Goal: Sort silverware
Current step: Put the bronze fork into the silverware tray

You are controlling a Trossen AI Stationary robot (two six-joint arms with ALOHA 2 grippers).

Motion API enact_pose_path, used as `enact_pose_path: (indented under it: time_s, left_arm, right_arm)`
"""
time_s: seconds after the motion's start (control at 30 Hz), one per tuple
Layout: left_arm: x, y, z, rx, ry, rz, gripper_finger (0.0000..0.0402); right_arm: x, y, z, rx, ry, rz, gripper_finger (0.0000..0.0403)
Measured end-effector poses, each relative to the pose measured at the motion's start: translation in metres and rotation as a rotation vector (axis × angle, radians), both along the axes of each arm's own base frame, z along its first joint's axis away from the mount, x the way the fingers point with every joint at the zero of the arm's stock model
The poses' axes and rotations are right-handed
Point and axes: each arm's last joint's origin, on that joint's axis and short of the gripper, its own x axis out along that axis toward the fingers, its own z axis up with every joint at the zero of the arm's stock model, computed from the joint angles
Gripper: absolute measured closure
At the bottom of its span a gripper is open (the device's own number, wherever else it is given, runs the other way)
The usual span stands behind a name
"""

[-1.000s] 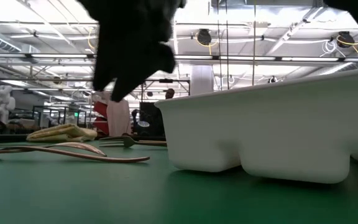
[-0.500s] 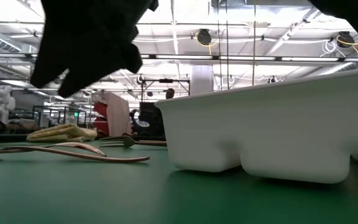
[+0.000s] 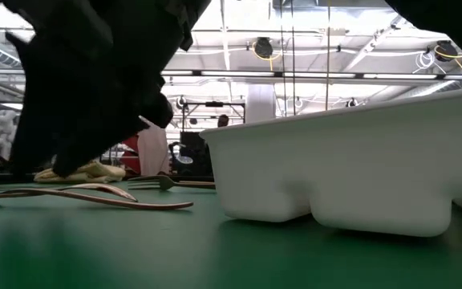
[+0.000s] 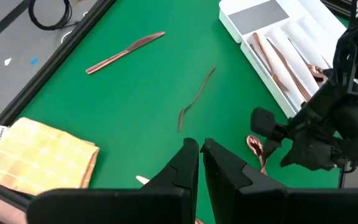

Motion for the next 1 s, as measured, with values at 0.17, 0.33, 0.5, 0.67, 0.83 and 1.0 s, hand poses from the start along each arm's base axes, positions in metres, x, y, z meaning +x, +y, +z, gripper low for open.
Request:
enact_pose_path:
  time_s: [0.17,0.33,0.5,0.67,0.83,1.0]
  left_arm:
    - [0.0,0.0,0.0,0.011,0.003,-0.013,0.037]
    - [0.0,0.0,0.0,0.013,0.003,-0.011,0.037]
    - [0.0,0.0,0.0,0.016,0.002,-0.01,0.037]
    - [0.0,0.0,0.0,0.017,0.002,-0.01,0.037]
    - [0.0,0.0,0.0,0.023,0.003,-0.013,0.037]
    - [0.0,0.0,0.0,0.024,0.003,-0.015,0.037]
  right_arm:
    - [0.0,0.001,-0.007,-0.037,0.004,-0.021,0.0233]
    - [0.001,0.0,-0.012,-0.045,0.011,-0.028,0.0244]
    - [-0.002,0.0,-0.023,-0.052,0.063,-0.03,0.0267]
    - [-0.004,-0.001,-0.031,-0.028,0.12,-0.083,0.0308]
    - [-0.005,-0.001,-0.032,-0.001,0.135,-0.118,0.0361]
    - [-0.006,-0.001,-0.031,0.027,0.141,-0.173,0.0394]
